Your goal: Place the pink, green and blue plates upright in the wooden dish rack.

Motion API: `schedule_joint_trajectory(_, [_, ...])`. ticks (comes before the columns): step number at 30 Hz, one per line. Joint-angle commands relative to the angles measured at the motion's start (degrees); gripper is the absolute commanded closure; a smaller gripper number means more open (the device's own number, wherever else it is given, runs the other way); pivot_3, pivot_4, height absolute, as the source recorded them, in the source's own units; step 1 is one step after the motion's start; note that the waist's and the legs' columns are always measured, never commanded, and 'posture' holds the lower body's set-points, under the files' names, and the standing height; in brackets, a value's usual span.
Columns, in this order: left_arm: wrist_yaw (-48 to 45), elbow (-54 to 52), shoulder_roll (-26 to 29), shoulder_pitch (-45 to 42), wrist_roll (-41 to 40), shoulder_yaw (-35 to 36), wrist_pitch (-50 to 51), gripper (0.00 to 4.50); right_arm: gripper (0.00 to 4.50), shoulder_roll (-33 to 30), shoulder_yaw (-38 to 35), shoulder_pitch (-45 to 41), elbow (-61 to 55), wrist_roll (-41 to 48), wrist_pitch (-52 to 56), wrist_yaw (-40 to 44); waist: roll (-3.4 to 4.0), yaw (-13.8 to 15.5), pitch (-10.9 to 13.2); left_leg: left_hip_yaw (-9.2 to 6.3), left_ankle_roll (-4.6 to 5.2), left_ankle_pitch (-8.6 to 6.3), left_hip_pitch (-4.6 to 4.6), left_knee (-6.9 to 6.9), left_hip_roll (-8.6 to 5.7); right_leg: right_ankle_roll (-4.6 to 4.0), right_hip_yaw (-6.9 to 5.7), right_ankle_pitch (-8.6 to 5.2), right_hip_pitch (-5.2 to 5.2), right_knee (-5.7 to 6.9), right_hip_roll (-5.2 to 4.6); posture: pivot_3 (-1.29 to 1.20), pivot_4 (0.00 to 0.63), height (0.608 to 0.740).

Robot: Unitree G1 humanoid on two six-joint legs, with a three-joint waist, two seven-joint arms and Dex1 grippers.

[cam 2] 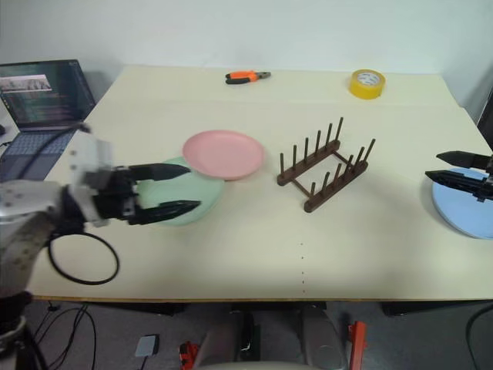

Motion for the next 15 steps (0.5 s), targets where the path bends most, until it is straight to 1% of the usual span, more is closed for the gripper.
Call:
schedule_joint_trajectory(1, [4.3, -1.2, -2.8, -4.2, 4.8, -6.4, -0.3, 0.93, 1.72, -0.7, -3.1, 0.6, -4.8, 2.4, 1.8, -0.9, 0.00, -0.1, 0.0, 0.00, 0.00, 0.00, -0.01, 0.02, -0.01, 0.02, 0.01, 0.01, 0.00, 0.00, 0.00, 0.00, 0.150, 0.740])
schedule_joint_trajectory(4, [8.2, 0.3, -9.3, -6.9, 10.5, -15.8, -0.6, 0.93, 1.72, 0.7, -2.0, 3.8, -11.0, 3.1, 3.8, -1.7, 0.04, 0.0, 0.0, -0.02, 0.00, 0.00, 0.01, 0.13, -0.06, 0.08, 0.04, 0.05, 0.08, -0.01, 0.02, 0.00, 0.150, 0.740])
schedule_joint_trajectory(5, [8.8, 0.4, -11.1, -7.4, 11.8, -17.9, -0.8, 0.93, 1.72, 1.2, -1.8, 4.8, -13.4, 3.7, 4.7, -2.1, 0.02, 0.0, 0.0, -0.08, 0.00, 0.00, 0.04, 0.19, -0.07, 0.10, 0.00, 0.06, 0.21, -0.05, 0.03, 0.00, 0.150, 0.740])
schedule_joint_trajectory(7, [9.5, 1.5, -13.9, -8.5, 14.0, -20.8, -1.5, 0.93, 1.72, 2.5, -1.7, 5.8, -17.6, 5.1, 6.8, -3.5, 0.00, -0.2, 0.0, -0.10, 0.01, -0.01, 0.02, 0.27, -0.06, 0.17, 0.01, 0.10, 0.25, -0.10, 0.06, 0.00, 0.150, 0.740])
schedule_joint_trajectory(9, [11.9, 3.9, -18.0, -10.0, 16.1, -23.4, -1.4, 0.93, 1.72, 4.0, -1.1, 7.2, -21.3, 5.5, 8.2, -5.1, 0.02, -0.1, 0.0, -0.15, 0.01, -0.01, 0.00, 0.31, -0.06, 0.20, 0.03, 0.13, 0.25, -0.08, 0.06, 0.00, 0.150, 0.740])
schedule_joint_trajectory(10, [13.5, 5.7, -19.8, -11.0, 18.4, -25.1, -1.7, 0.93, 1.72, 4.9, -0.6, 8.0, -23.2, 5.9, 8.9, -5.7, 0.01, -0.1, 0.0, -0.17, 0.01, -0.01, 0.01, 0.37, -0.07, 0.20, -0.01, 0.12, 0.28, -0.06, 0.06, 0.00, 0.150, 0.740])
schedule_joint_trajectory(12, [15.5, 9.1, -22.0, -12.7, 22.2, -27.2, -2.6, 0.93, 1.72, 6.2, 0.5, 8.6, -26.4, 6.5, 10.5, -6.9, 0.01, 0.1, 0.0, -0.27, 0.02, -0.01, -0.02, 0.51, -0.09, 0.15, -0.09, 0.14, 0.33, -0.06, 0.10, 0.00, 0.150, 0.740])
schedule_joint_trajectory(15, [17.4, 13.4, -24.9, -14.6, 25.6, -28.4, -4.4, 0.93, 1.72, 7.8, 1.8, 8.0, -29.8, 7.9, 12.8, -8.4, 0.01, -0.1, 0.0, -0.44, 0.03, 0.00, 0.02, 0.56, -0.11, -0.05, -0.04, 0.08, 0.39, -0.08, 0.09, 0.00, 0.150, 0.740])
